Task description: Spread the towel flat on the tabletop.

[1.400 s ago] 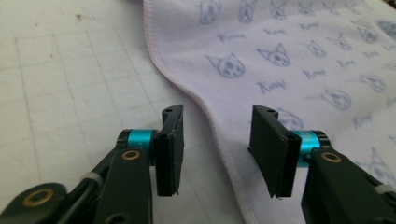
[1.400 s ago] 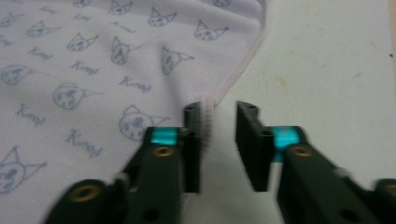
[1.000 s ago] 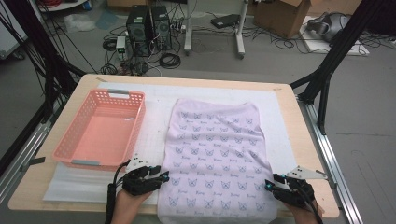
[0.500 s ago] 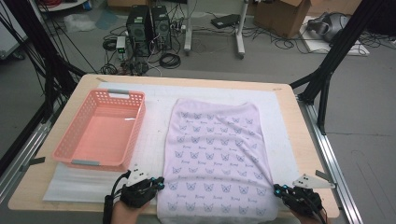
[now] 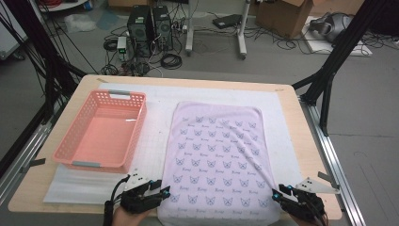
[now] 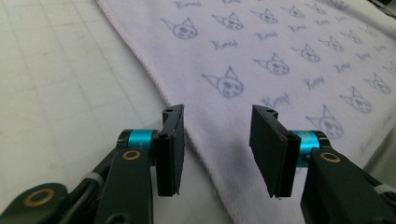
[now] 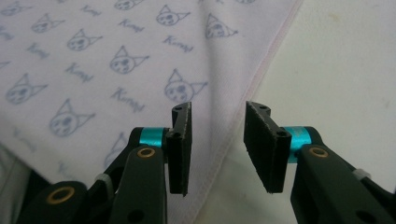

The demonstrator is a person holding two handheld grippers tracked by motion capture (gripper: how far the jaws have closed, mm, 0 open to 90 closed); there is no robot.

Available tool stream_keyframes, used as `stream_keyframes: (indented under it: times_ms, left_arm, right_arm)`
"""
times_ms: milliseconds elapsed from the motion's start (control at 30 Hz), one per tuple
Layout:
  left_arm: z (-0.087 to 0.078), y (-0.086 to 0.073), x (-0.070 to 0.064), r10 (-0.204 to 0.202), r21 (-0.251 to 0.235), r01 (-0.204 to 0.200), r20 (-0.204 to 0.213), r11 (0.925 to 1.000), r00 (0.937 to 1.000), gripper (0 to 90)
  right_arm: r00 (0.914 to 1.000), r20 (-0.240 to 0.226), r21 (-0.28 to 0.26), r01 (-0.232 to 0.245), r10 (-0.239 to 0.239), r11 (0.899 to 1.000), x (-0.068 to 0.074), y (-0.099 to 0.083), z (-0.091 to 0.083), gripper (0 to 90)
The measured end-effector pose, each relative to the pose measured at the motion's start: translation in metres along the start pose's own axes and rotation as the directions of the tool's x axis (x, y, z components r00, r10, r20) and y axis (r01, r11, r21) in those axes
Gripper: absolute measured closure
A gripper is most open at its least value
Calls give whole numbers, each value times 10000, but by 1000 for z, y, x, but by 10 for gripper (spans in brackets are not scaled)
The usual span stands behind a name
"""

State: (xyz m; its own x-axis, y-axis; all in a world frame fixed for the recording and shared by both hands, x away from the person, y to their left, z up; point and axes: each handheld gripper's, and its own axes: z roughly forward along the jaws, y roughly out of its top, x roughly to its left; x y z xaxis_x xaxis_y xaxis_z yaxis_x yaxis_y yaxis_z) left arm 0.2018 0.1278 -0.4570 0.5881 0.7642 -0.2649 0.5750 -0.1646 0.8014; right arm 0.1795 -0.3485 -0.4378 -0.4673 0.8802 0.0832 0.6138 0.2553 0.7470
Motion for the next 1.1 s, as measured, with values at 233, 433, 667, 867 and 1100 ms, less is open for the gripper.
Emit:
stream_keyframes:
  times_ms: [233,433,667,867,1100]
  left_arm:
    - [4,1,-2,412,-44,-417,-842,9991,9956,864]
    - [-9,-8,-7,507,1,-510,-1076,9987,9929,878]
    - [-18,-15,-14,713,131,-706,-627,9974,9955,856]
    - [-9,-7,-7,629,-329,-646,-515,9974,9967,601]
    - [3,16,-1,549,-1158,-587,-360,9915,9978,464]
  right_arm:
    - [9973,663,210,-318,303,9993,-7,6,17,720]
    - [9987,466,403,-240,222,9989,-11,5,12,883]
    - [9990,445,1041,13,-60,9946,-10,0,-2,880]
    - [9975,505,418,-508,487,9978,-15,1,-11,628]
    - [9957,716,-506,-558,593,9972,-23,6,-1,699]
